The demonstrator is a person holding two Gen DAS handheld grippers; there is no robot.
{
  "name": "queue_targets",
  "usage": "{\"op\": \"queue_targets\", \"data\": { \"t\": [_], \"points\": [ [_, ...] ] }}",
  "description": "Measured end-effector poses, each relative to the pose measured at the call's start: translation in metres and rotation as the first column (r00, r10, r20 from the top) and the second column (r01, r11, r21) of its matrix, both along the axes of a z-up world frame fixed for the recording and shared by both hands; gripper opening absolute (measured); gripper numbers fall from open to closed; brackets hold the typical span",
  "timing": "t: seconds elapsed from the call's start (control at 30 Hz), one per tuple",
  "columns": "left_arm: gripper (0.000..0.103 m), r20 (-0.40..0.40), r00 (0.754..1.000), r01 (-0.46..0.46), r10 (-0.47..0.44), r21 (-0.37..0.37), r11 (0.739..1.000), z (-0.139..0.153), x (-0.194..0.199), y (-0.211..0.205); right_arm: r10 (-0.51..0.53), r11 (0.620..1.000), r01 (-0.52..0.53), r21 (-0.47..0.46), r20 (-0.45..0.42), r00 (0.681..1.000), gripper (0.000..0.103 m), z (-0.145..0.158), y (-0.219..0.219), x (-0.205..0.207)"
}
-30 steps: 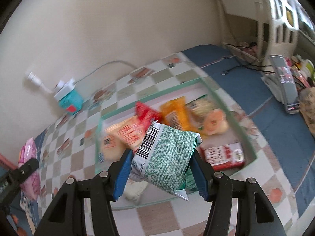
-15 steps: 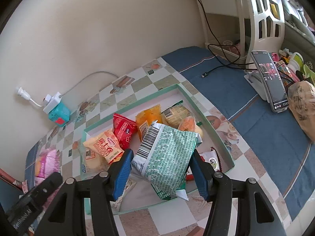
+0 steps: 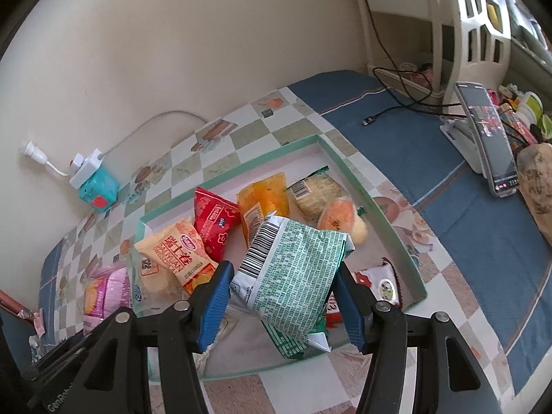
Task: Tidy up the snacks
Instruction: 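Carry the green-white pack and pink Swiss roll pack into the tray and release both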
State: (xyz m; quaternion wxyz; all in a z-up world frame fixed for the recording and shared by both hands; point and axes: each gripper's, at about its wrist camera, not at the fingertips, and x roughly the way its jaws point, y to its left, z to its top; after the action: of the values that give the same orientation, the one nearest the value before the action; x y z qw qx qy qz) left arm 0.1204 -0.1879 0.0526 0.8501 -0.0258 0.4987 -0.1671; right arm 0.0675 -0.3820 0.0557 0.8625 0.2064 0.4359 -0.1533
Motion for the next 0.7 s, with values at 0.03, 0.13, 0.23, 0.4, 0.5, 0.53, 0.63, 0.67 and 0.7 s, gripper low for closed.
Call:
{"op": "queue_targets", "data": {
  "t": [0.03,0.13,0.23,0.4,0.5,0.53,0.63,0.67,0.7],
  "points": [
    [0.041,-0.001,1.000,-0.003,0.003,-0.001,1.000,-0.001,0.002,0.000,0.007,1.000,-0.007,0.000,-0.001,1.000,0.062,-0.001,0.001,0.003],
    [0.041,-0.011,1.000,-0.006,0.006,-0.002,1.000,-0.005,0.005,-0.001,0.025,1.000,-0.025,-0.006,-0.006,1.000,0.062,-0.003,0.005,0.010],
    [0.041,-0.022,1.000,-0.019,0.019,0.004,1.000,-0.010,0.008,-0.002,0.041,0.999,-0.041,-0.011,-0.017,0.999,0.062,-0.007,0.008,0.017],
    [0.041,-0.040,0.999,-0.031,0.031,0.001,1.000,-0.021,0.016,-0.004,0.054,0.998,-0.055,-0.016,-0.039,0.998,0.062,-0.015,0.010,0.028],
    [0.041,-0.033,0.999,-0.018,0.018,0.000,1.000,-0.022,0.018,-0.009,0.059,0.998,-0.060,-0.016,-0.054,0.997,0.062,-0.021,0.010,0.033],
    [0.041,-0.027,1.000,-0.015,0.015,0.002,1.000,-0.022,0.018,-0.010,0.063,0.998,-0.064,-0.017,-0.060,0.996,0.062,-0.023,0.010,0.035],
    [0.041,-0.016,1.000,-0.007,0.007,0.008,1.000,-0.024,0.021,-0.014,0.065,0.998,-0.066,-0.018,-0.064,0.996,0.063,-0.026,0.010,0.039],
    [0.041,-0.017,1.000,-0.006,0.006,0.010,1.000,-0.025,0.022,-0.015,0.065,0.998,-0.067,-0.018,-0.062,0.996,0.063,-0.027,0.010,0.041],
    [0.041,-0.019,1.000,-0.006,0.006,0.010,1.000,-0.026,0.023,-0.016,0.066,0.998,-0.067,-0.018,-0.062,0.996,0.063,-0.027,0.010,0.042]
  ]
}}
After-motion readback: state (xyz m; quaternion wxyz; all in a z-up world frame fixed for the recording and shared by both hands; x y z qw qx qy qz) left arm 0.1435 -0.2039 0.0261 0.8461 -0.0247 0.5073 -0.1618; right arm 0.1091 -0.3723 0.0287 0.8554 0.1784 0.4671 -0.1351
